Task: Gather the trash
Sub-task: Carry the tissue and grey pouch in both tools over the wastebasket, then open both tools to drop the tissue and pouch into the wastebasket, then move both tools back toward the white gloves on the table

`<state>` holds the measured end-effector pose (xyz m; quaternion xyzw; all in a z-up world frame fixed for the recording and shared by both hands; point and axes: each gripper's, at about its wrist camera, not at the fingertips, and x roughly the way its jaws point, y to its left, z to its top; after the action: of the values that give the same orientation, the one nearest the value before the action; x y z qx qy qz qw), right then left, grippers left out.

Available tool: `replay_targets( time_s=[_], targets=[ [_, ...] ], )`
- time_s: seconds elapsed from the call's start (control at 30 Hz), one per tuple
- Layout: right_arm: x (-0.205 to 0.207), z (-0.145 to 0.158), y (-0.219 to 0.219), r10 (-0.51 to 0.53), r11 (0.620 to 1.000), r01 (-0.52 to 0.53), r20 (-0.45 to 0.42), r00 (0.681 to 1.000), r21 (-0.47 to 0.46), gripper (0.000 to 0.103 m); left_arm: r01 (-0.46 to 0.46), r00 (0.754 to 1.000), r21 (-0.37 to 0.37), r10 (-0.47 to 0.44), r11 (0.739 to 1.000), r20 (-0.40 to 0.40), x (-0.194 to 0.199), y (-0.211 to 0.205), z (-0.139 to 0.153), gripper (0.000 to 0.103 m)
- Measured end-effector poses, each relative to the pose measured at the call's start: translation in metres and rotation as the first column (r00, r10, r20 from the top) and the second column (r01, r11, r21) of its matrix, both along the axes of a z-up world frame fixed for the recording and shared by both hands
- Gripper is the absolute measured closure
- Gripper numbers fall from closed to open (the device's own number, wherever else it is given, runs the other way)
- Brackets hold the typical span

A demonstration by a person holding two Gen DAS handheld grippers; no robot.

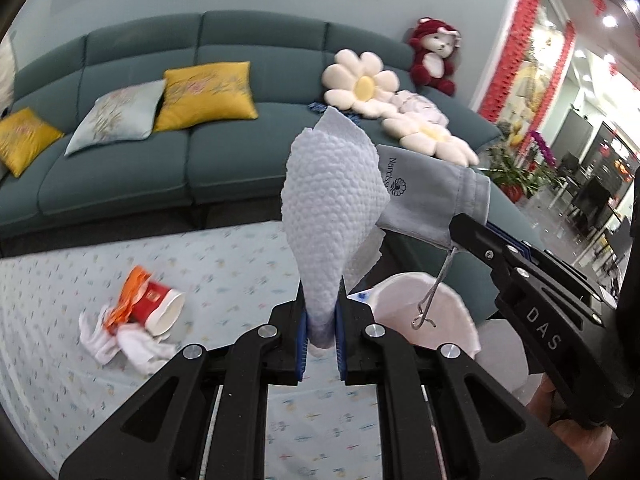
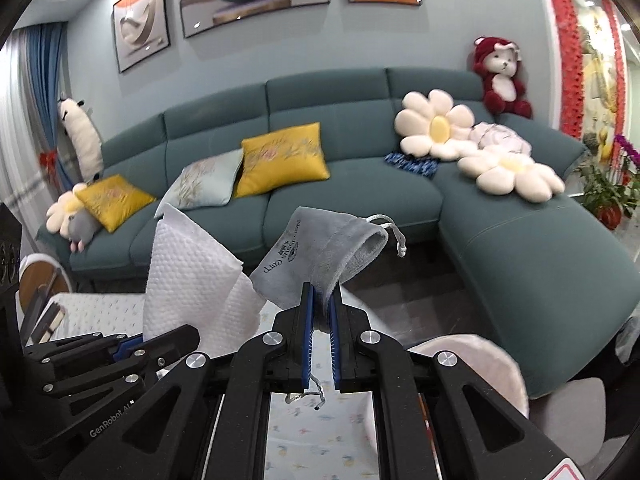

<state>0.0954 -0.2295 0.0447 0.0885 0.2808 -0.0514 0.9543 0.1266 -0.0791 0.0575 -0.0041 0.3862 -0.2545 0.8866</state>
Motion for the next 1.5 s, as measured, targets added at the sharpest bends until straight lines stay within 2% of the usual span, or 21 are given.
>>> replay_targets(
  time_s=[0.17, 0.47, 0.97, 1.07, 1.23, 1.27, 1.33, 1.4, 1.5],
  targets=[
    [-0.019, 0.005, -0.031, -0.051, 0.999, 0.051, 0.021, 0.998, 0.003, 0.096, 0.048, 0.999, -0.006, -0.048, 0.999, 0.016, -0.010, -0.036, 0.010, 0.092],
    [-0.044, -0.002, -0.081, -0.131, 0.991, 0.131, 0.012, 0.991, 0.022, 0.096, 0.116, 0.993, 0.018, -0.116, 0.993, 0.003, -0.021, -0.086, 0.000, 0.092],
    [-0.057, -0.057, -0.139, -0.224, 0.970, 0.230, -0.085, 0.971, 0.075, 0.096, 0.198, 0.978, 0.064, -0.193, 0.978, -0.081, -0.029, -0.147, -0.041, 0.092],
    [-0.056, -0.072, -0.145, -0.234, 0.966, 0.244, -0.115, 0.966, 0.085, 0.096, 0.210, 0.973, 0.073, -0.200, 0.975, -0.117, -0.026, -0.155, -0.054, 0.083],
    [-0.053, -0.088, -0.150, -0.240, 0.962, 0.255, -0.145, 0.960, 0.097, 0.089, 0.194, 0.973, 0.081, -0.181, 0.978, -0.140, -0.023, -0.158, -0.069, 0.046],
    [-0.052, -0.090, -0.149, -0.236, 0.963, 0.251, -0.148, 0.961, 0.099, 0.088, 0.184, 0.975, 0.084, -0.171, 0.979, -0.142, -0.021, -0.157, -0.071, 0.043],
    [-0.051, -0.092, -0.146, -0.233, 0.964, 0.249, -0.150, 0.961, 0.093, 0.074, 0.175, 0.976, 0.087, -0.161, 0.981, -0.146, -0.018, -0.154, -0.074, 0.041],
    [-0.051, -0.090, -0.144, -0.235, 0.965, 0.248, -0.138, 0.962, 0.088, 0.065, 0.160, 0.977, 0.085, -0.146, 0.983, -0.156, -0.013, -0.149, -0.075, 0.041],
    [-0.049, -0.087, -0.139, -0.227, 0.967, 0.239, -0.132, 0.965, 0.087, 0.065, 0.141, 0.980, 0.080, -0.128, 0.987, -0.154, -0.011, -0.142, -0.075, 0.041]
  ],
)
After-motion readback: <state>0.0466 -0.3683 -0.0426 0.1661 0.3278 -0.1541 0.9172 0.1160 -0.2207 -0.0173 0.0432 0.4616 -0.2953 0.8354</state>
